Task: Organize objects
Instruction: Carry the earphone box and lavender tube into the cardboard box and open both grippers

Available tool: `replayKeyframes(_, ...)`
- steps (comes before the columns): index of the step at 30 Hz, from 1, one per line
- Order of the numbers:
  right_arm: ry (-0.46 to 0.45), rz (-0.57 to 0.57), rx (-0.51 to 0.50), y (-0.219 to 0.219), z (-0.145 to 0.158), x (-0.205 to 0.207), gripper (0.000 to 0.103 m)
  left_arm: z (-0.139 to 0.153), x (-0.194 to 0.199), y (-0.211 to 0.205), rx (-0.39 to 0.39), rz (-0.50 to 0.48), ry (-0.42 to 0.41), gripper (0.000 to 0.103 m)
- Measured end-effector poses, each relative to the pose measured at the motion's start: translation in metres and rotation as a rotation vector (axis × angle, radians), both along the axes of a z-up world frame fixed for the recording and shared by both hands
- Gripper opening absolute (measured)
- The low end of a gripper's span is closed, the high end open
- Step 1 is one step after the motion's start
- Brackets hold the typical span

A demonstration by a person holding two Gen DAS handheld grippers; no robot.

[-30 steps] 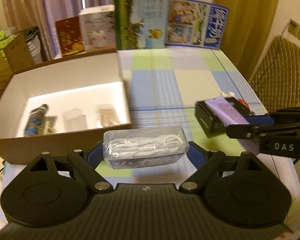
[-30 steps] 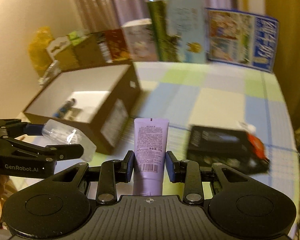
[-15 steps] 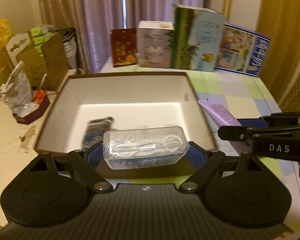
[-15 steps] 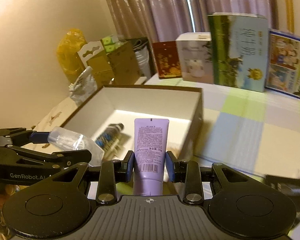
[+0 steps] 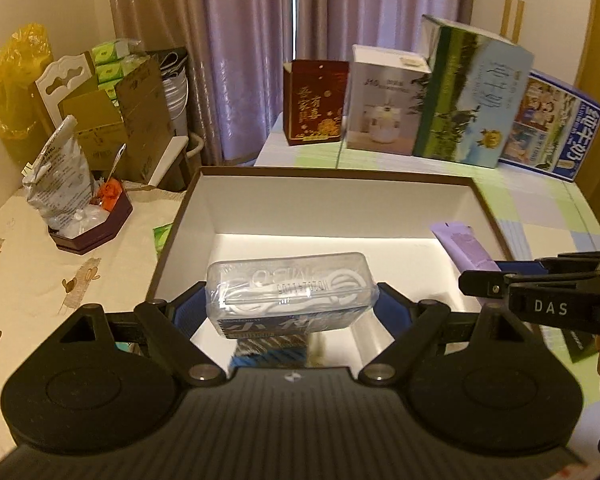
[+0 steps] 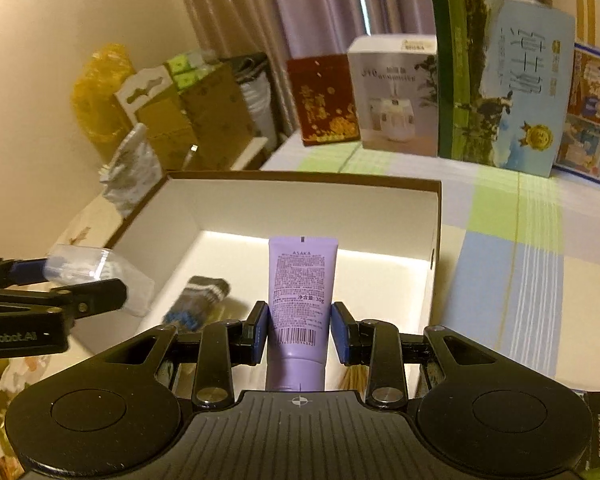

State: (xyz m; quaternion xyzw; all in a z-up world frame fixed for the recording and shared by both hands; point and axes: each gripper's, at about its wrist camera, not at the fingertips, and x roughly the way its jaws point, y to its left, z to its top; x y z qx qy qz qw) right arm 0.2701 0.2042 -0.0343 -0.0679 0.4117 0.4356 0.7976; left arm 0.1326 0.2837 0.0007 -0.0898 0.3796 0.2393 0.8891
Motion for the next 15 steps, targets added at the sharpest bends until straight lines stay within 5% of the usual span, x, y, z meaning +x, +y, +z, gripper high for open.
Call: replayKeyframes(15,0.051,-0.116,-0.12,0.054,-0.049,0.039,0.031,-0.035,0.038,0.053,-0.032,-0.011,0.071,0.085)
